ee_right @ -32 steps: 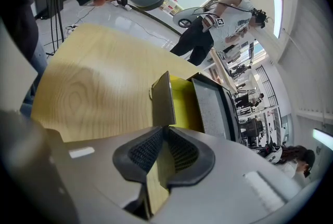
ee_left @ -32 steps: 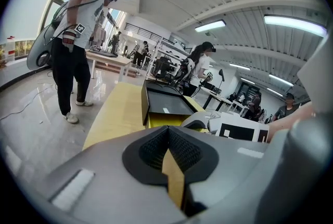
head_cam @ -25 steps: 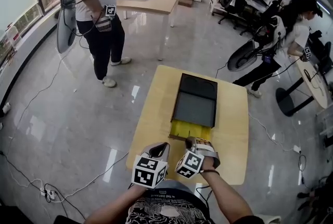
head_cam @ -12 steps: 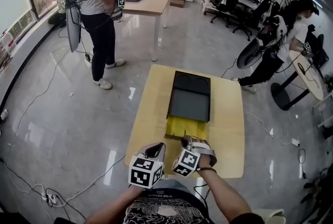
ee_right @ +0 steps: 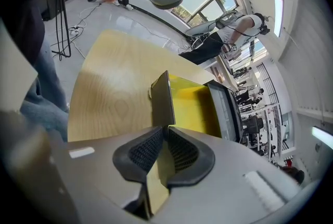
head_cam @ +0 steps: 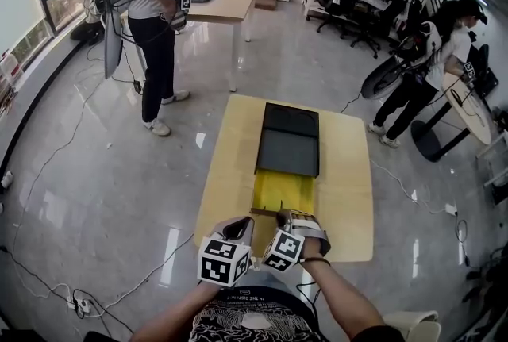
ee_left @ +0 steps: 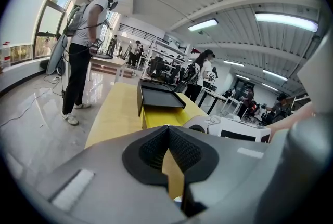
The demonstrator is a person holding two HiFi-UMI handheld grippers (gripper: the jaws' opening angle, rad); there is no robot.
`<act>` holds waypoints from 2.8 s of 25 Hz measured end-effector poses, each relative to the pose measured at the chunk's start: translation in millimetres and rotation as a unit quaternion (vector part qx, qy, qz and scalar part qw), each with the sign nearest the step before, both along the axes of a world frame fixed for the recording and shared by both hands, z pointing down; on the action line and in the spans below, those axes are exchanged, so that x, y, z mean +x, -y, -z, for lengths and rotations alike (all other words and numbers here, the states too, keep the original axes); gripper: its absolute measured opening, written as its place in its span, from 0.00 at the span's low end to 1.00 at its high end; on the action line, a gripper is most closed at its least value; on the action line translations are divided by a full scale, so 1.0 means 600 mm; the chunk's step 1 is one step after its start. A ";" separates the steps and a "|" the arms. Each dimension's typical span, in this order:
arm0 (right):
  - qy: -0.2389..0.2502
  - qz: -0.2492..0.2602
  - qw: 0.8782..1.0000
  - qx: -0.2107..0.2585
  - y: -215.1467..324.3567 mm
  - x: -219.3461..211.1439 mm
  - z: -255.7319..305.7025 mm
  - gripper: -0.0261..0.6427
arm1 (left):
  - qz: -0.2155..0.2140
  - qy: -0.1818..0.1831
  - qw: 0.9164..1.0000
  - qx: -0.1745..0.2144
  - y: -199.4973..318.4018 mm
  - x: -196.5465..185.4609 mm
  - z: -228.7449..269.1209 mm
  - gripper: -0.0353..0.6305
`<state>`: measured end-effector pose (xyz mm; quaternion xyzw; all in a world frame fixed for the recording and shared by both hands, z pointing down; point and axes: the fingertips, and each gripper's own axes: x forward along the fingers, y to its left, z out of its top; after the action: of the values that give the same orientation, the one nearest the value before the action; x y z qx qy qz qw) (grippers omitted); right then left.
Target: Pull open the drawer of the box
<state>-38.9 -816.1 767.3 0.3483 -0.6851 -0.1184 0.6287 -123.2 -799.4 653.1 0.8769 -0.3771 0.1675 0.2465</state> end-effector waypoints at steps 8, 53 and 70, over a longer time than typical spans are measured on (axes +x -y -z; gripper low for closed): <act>-0.005 -0.005 1.000 0.008 -0.164 -0.018 0.029 0.10 | -0.005 0.000 1.000 0.004 -0.164 -0.018 0.034 0.07; 0.276 -0.194 0.938 0.074 -0.644 0.034 0.220 0.06 | -0.031 -0.002 0.999 0.029 -0.609 0.063 0.114 0.07; 0.495 -0.258 0.824 0.095 -0.744 0.150 0.334 0.05 | -0.067 0.010 0.995 0.076 -0.694 0.236 0.151 0.07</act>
<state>51.1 -369.6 567.0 0.5820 -0.7749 0.1722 0.1765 18.3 -382.7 562.3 0.9146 -0.3320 0.1629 0.1635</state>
